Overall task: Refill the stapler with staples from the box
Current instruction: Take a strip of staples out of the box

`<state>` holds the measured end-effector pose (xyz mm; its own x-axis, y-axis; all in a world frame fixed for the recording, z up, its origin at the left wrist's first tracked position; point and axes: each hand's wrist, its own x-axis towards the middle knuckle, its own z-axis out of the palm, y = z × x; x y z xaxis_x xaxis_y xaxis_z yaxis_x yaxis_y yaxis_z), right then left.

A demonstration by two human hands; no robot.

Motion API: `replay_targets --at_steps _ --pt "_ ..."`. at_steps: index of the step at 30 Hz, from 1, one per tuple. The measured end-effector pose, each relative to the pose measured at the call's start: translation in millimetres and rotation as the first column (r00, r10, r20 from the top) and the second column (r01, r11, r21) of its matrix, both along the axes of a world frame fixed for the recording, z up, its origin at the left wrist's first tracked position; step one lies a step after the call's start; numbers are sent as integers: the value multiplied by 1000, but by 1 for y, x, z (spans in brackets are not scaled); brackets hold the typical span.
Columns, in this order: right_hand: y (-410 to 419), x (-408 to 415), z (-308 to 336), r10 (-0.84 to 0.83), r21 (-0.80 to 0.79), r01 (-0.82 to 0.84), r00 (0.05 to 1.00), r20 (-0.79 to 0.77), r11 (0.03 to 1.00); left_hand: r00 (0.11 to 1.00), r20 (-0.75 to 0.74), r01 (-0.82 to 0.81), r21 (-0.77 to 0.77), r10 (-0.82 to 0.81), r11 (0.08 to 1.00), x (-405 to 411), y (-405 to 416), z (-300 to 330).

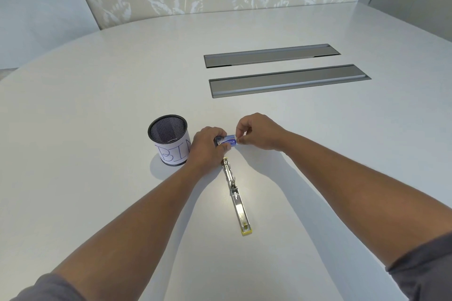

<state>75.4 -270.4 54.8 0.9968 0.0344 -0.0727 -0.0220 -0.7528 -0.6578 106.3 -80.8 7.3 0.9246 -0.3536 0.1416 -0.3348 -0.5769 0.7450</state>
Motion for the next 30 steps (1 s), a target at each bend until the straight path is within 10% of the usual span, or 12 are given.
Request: replay_targets --at_steps 13,30 --pt "-8 -2 -3 -120 403 115 993 -12 908 1000 -3 -4 10 4 1000 0 -1 1" --pt "8 -25 -22 42 169 -34 998 -44 985 1000 12 -2 15 2 1000 -1 0 3"
